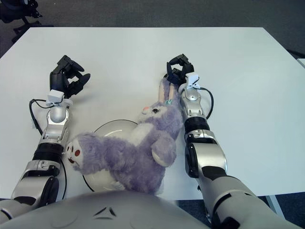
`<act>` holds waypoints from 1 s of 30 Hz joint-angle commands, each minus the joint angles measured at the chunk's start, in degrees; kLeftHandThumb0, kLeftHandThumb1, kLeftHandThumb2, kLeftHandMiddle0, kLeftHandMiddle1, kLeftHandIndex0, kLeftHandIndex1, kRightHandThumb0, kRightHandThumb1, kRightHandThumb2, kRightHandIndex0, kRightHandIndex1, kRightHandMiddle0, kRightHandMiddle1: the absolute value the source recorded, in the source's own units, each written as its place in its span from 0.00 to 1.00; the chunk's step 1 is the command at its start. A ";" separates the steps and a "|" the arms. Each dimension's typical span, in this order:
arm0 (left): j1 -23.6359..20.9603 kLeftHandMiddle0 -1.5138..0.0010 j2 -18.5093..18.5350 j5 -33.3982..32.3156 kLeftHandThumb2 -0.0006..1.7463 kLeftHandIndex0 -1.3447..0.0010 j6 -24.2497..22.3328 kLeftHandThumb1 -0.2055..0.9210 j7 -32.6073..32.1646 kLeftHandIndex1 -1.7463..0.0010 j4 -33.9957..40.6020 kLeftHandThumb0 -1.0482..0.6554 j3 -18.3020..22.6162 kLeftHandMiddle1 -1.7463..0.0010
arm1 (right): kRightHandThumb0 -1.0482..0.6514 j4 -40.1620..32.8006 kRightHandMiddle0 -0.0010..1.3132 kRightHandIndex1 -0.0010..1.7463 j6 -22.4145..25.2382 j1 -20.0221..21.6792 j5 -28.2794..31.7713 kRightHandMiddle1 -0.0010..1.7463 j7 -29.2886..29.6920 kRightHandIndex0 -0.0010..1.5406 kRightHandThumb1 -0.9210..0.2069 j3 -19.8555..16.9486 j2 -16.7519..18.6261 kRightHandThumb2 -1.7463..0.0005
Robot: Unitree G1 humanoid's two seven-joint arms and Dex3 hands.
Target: Put the doll into the plate.
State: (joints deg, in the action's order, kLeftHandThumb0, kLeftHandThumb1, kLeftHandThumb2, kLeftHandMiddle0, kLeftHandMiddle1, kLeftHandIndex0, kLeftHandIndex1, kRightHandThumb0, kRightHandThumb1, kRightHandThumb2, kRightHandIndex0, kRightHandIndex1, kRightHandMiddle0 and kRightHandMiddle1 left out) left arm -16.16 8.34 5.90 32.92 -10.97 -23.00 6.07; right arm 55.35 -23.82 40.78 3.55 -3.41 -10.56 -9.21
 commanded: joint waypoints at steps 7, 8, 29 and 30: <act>4.82 0.44 -1.19 -2.05 0.05 0.52 -0.84 1.00 1.25 0.00 -2.05 0.58 0.75 0.00 | 0.39 5.87 0.29 1.00 -4.68 2.19 1.80 1.00 -3.18 0.62 0.25 -2.08 -1.30 0.49; 4.94 0.44 -1.34 -2.32 0.05 0.52 -1.35 1.00 1.27 0.00 -1.74 0.58 0.92 0.00 | 0.39 6.26 0.29 1.00 -4.90 2.22 1.90 1.00 -3.43 0.62 0.25 -2.26 -1.49 0.49; 6.58 0.43 -2.42 -4.46 0.06 0.53 -8.88 1.00 0.99 0.00 3.63 0.57 2.40 0.00 | 0.39 9.34 0.26 1.00 -6.60 3.10 3.74 1.00 -4.87 0.58 0.20 -4.88 -2.40 0.54; 6.73 0.43 -2.44 -4.52 0.06 0.53 -9.20 1.00 0.99 0.00 3.95 0.57 2.46 0.00 | 0.39 9.37 0.26 1.00 -6.70 3.06 3.78 1.00 -4.89 0.58 0.20 -4.99 -2.38 0.54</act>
State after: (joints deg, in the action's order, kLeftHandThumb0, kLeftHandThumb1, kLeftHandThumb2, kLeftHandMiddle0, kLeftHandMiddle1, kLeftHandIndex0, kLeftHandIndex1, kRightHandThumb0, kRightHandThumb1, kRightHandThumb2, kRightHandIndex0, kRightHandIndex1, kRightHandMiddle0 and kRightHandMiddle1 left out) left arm -13.79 7.51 2.01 25.24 -9.90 -18.16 8.31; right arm 64.25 -29.55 42.84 6.24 -7.98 -14.84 -10.85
